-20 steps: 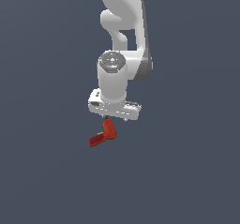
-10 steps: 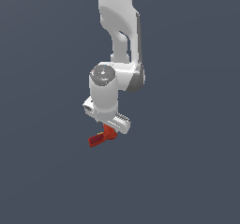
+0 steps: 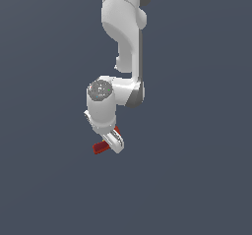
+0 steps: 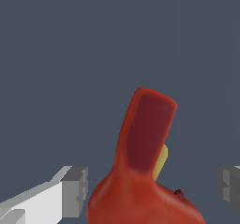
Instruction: Pick up the object and move it to a goal position.
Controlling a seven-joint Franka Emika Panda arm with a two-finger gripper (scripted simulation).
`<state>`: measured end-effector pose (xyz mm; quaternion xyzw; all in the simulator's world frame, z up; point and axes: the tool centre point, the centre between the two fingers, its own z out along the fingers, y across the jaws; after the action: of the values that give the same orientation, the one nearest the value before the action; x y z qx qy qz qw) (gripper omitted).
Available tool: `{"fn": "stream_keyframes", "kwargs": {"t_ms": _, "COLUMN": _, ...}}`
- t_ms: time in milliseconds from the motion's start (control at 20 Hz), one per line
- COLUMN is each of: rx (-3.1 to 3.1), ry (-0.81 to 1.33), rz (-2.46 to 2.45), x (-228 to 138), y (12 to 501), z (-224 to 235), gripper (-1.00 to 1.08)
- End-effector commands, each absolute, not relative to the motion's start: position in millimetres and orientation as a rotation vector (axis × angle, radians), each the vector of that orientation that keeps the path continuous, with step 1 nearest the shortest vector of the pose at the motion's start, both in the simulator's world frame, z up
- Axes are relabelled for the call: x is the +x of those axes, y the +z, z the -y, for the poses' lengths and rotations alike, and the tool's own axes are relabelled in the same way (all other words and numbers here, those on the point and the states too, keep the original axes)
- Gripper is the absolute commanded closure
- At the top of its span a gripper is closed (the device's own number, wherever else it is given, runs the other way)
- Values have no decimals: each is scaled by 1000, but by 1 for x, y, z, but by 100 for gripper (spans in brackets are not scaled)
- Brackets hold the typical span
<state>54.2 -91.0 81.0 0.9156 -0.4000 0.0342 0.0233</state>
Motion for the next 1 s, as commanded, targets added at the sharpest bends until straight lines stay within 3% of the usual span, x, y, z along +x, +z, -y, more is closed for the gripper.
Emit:
{"fn": "stream_keyframes", "kwargs": {"t_ms": 0, "rx": 2782, "ry": 128, "rz": 1343, "x": 58, "y": 74, "z": 99, "gripper": -100}}
{"fn": "stream_keyframes", "kwargs": {"t_ms": 950, "rx": 2606, "ry": 200, "rz": 1636, "x": 69, "y": 51, "z": 125, "gripper": -100}}
